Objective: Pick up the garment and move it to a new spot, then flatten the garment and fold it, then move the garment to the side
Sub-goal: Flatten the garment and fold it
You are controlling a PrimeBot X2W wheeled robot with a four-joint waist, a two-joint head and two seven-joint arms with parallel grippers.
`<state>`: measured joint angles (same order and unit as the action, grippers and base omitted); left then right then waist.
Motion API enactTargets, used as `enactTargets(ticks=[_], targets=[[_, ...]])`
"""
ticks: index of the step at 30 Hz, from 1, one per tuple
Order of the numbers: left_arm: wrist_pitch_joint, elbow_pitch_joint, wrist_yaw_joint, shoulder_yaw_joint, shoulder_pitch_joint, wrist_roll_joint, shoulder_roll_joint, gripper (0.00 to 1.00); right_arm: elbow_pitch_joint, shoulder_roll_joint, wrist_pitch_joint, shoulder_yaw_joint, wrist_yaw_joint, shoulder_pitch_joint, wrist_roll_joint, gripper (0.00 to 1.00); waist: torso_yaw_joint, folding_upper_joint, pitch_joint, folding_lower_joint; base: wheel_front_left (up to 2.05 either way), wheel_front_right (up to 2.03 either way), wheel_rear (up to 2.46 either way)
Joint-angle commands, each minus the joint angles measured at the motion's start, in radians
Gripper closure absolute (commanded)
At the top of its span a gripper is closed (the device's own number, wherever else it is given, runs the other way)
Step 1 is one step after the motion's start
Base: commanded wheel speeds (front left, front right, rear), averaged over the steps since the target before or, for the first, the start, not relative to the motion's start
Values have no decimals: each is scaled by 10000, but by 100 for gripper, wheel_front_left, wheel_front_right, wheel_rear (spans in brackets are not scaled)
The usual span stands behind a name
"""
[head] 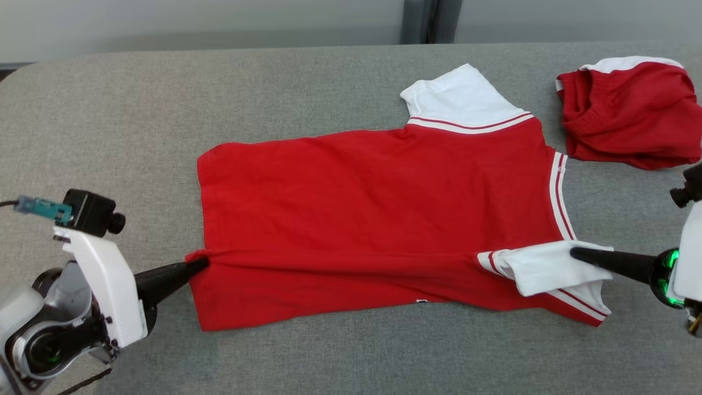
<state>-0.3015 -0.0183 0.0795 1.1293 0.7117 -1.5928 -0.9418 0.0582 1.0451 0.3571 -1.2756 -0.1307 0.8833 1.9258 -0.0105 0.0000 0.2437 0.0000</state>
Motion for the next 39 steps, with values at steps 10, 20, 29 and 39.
enactTargets(ticks=[10, 20, 29, 39], targets=[[-1118, -1575, 267, 65, 874, -362, 967, 100, 1543, -1029, 1008, -16, -3, 727, -136, 100, 146, 0, 281, 0, 0, 0, 0], [-1492, -2762, 470, 48, 1247, -470, 1635, 100, 2838, -2028, 1407, -15, -3, 1131, -309, 100, 133, 0, 392, 0, 0, 0, 0], [-1483, -3295, 519, -36, 1262, -485, 1900, 82, 3213, -2403, 1290, -19, -3, 1275, -334, 97, 53, 0, 356, 0, 0, 0, 0], [-1073, -3007, 519, -329, 818, -472, 1484, 0, 3194, -2560, 665, 40, -5, 1191, -240, 0, -73, 0, -22, 0, 0, 0, 0]])
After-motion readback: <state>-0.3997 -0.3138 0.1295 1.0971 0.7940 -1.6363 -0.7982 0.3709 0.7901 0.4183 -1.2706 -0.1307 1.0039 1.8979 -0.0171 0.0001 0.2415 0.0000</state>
